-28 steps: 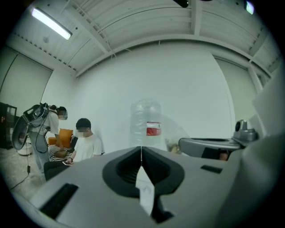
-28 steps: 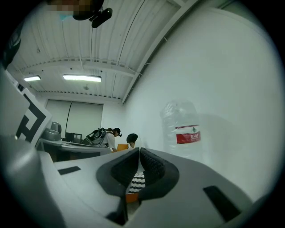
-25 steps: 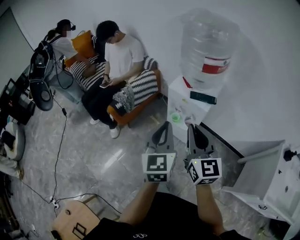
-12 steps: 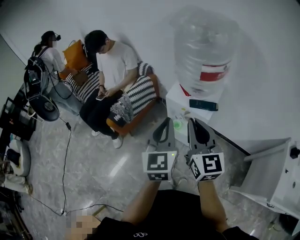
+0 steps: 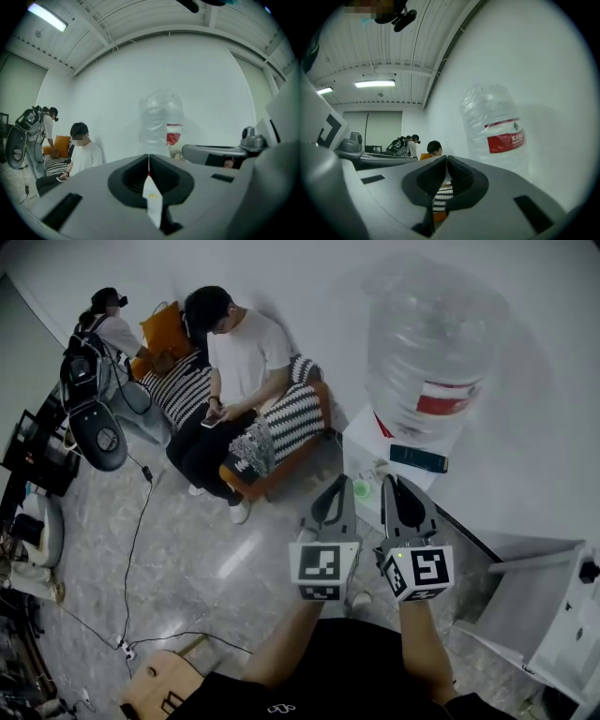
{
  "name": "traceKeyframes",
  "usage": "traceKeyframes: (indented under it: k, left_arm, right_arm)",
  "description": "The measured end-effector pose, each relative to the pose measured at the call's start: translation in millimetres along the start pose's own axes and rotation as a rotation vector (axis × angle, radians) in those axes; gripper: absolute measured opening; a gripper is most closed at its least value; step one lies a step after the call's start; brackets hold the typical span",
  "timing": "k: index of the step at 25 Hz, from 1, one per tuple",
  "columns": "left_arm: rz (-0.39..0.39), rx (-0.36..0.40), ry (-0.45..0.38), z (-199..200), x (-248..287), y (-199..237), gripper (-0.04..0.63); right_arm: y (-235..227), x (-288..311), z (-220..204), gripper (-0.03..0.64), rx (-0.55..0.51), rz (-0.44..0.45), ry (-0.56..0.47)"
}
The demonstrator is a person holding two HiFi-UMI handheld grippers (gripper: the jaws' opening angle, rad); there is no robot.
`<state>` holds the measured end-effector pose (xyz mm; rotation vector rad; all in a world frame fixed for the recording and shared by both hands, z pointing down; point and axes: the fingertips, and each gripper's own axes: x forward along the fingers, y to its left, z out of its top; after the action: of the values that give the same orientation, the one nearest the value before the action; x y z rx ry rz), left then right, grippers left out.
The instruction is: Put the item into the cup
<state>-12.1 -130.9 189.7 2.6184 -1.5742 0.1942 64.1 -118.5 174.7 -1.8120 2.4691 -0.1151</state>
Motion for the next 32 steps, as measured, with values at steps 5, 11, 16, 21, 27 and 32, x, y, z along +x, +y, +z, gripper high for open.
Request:
traceKeyframes:
  k: [5, 11, 16, 21, 27, 32]
  left_arm:
    - [0.008, -0.019, 0.032, -15.9, 3.5, 3.6, 0.014]
    - [-0.003, -0.04, 0.084, -41.9, 11.2, 0.4, 0.014]
    - [0.004, -0.057, 0.152, -79.8, 16.0, 5.9, 0.014]
    - [0.026, -0.099, 0.242, -135.9, 28.1, 14.5, 0.014]
    - [0.017, -0.151, 0.334, -206.1, 35.5, 6.0, 0.014]
    - [0.01, -0.185, 0.392, -265.3, 48.1, 3.2, 0.014]
  right_arm:
    - [-4.9, 2.7, -13.1, 0.013, -0.001, -0.014, 0.027]
    - [-9.1, 6.7, -31.7, 0.014, 0.022, -0.009, 0.065]
    - [-10.7, 6.1, -54.8, 0.014, 0.02, -0.012, 0.1]
    - [-21.4, 11.1, -100.5, 0.014, 0.054, -0.024, 0.155]
    - [-30.1, 5.7, -168.6, 0.014, 0.085, -0.051, 0.262]
    - [-28.9, 8.6, -231.1, 0.013, 0.081, -0.038, 0.344]
